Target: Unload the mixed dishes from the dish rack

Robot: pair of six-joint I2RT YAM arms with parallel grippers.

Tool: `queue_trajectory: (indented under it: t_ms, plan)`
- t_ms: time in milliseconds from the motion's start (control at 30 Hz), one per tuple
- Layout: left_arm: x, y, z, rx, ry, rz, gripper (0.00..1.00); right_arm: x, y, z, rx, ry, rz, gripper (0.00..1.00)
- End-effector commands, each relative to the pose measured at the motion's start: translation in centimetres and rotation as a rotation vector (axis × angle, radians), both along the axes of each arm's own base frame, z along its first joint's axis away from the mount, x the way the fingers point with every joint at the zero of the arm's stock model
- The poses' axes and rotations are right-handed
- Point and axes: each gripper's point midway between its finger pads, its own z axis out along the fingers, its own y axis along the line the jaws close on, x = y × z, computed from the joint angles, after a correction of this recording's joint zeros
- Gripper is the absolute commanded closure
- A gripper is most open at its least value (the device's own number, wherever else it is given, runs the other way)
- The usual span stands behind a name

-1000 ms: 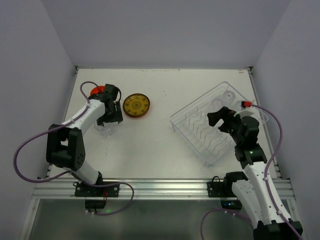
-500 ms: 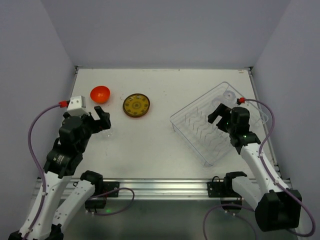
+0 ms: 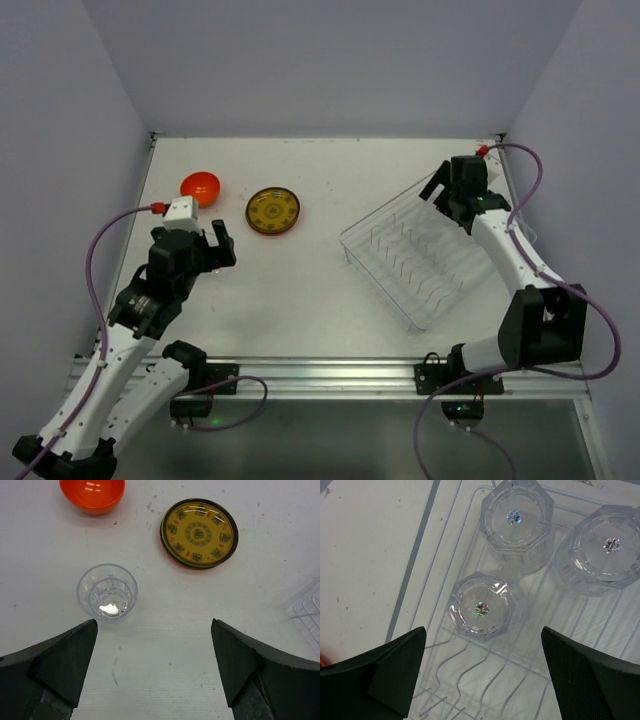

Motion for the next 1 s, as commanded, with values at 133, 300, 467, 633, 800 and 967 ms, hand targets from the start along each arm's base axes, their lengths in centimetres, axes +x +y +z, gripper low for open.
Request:
queue_trajectory:
  t_ms: [133,300,467,633,800,967]
  plan:
    - [0.4,0.4,1.5,-0.013,-0.053,0.039,0.0,1.9,-0.5,-0.9,-0.052,0.094,-0.002,0.01]
    - [0.8,0.1,0.8,0.0,-0.022,0.029,0.0,1.9,0.2,-4.1,-0.027,0.171,0.025,0.04]
    - [0.7,0.4,0.8,0.001,-0.023,0.044,0.0,1.9,0.2,-4.3,-0.03,0.135,0.027,0.08]
    - [0.7,0.7,0.7,0.004,-0.024,0.061,0.0,2.6,0.1,-4.4,-0.044,0.141,0.032,0.27]
    - [1.0,0.5,0.1,0.016,0.004,0.058,0.0,2.9,0.1,-4.8,-0.049,0.153,0.04,0.28]
    - [0.8,0.6,0.3,0.009,-0.009,0.058,0.0,3.0,-0.4,-5.6,-0.076,0.197,0.032,0.12]
